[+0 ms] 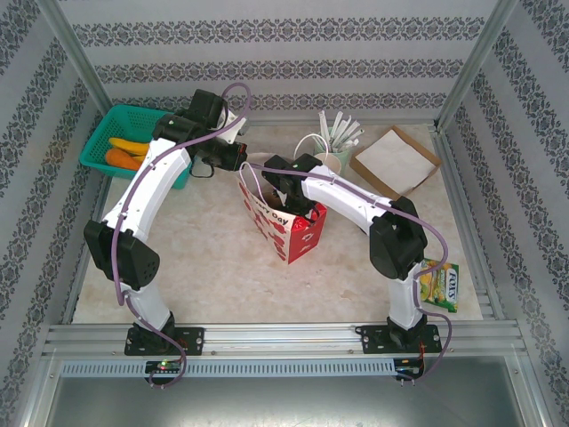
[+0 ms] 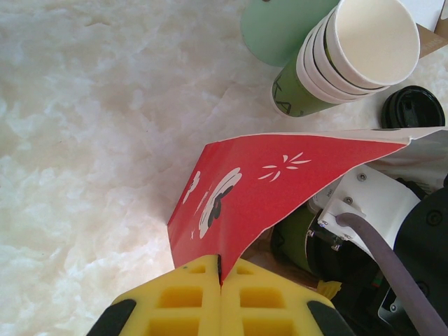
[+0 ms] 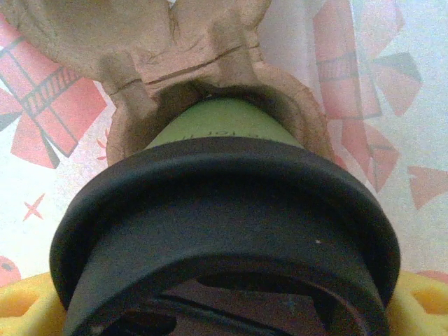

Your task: Pack the takeout coffee

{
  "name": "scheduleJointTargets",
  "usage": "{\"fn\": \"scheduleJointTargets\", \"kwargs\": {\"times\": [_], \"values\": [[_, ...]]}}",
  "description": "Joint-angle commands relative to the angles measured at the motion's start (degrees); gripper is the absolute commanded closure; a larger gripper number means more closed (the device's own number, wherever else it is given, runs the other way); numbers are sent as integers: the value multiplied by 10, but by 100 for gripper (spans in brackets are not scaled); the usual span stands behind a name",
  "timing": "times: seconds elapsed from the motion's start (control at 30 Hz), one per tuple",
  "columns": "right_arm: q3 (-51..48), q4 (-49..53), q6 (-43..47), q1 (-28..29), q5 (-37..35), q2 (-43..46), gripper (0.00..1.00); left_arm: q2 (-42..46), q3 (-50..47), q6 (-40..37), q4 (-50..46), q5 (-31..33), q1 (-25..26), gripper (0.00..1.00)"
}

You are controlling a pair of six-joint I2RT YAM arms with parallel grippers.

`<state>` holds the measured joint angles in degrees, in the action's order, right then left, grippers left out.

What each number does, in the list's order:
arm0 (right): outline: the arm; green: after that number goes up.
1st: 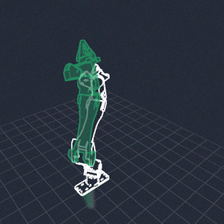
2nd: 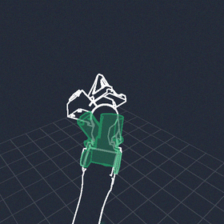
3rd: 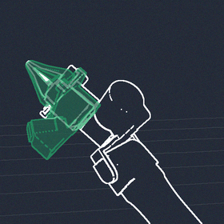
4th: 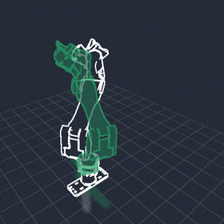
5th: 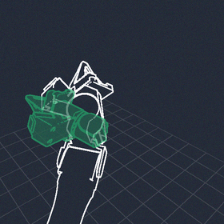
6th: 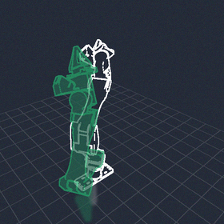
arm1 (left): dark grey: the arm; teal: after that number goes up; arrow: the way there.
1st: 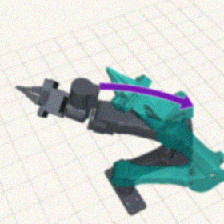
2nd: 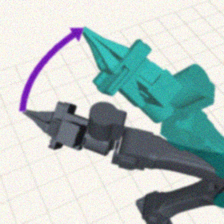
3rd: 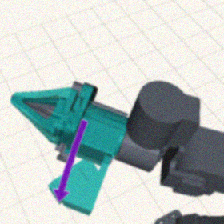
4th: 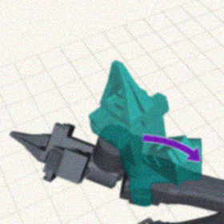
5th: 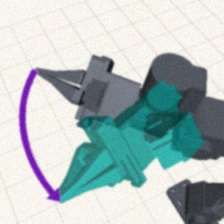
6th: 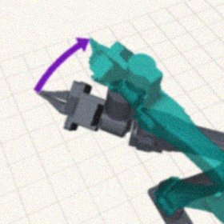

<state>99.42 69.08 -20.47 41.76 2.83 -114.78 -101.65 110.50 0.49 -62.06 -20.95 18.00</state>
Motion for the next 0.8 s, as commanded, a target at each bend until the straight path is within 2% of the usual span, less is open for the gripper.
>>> {"fn": "scheduleJointTargets", "kwargs": {"times": [0.0, 0.77], "values": [[-47, -7, -6, -6, -7, -75, 71, -7, 11, 2, 11, -8, 0, 100], [-29, 19, -1, -6, 4, -98, 71, -9, 15, 1, 7, -7, 1, 100]]}}
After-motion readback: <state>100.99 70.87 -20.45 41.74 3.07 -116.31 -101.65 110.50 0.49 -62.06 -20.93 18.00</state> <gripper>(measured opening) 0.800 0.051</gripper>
